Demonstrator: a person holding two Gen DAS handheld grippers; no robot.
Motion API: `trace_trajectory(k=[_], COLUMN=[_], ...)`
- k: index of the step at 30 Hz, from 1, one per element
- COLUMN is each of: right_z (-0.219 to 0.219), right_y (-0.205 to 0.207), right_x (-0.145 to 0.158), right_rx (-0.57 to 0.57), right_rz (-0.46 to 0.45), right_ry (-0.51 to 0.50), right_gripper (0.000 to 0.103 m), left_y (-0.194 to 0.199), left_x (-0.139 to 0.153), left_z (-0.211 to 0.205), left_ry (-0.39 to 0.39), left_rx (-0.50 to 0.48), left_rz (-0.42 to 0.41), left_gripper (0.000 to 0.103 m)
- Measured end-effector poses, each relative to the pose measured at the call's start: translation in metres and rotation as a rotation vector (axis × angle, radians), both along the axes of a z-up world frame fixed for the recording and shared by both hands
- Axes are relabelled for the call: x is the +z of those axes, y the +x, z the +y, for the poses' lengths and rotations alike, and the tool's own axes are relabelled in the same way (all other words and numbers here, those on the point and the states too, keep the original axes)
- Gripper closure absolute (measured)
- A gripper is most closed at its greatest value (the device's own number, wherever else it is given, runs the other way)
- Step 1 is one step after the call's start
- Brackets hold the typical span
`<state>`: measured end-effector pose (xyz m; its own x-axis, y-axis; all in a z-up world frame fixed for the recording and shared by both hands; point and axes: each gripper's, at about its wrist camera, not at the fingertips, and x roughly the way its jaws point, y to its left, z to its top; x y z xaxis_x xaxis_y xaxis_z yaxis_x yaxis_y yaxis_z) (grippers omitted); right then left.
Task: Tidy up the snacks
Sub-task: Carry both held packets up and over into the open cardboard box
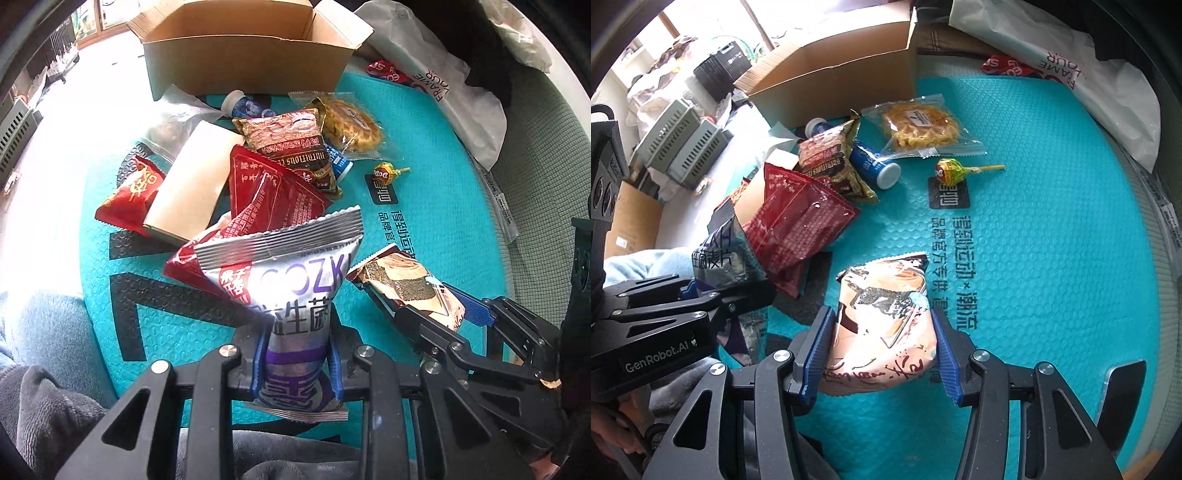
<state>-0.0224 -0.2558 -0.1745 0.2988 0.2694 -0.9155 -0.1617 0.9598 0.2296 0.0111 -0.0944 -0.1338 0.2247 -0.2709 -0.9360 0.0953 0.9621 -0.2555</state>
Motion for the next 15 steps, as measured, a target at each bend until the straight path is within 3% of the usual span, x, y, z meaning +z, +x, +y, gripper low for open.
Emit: trace_trajectory(k=[15], right_z=[0.011], right_y=[0.006], right_x=[0.049], right_rx=[0.046], right_rz=[-0.102], right_ry=[0.076], right_gripper=[0.052], left_y=[0.003], left_x=[0.047], left_z=[0.021], left_ry=[-0.017], left_rx=[0.059], left_rz=[-0.104], left_gripper=[0.077])
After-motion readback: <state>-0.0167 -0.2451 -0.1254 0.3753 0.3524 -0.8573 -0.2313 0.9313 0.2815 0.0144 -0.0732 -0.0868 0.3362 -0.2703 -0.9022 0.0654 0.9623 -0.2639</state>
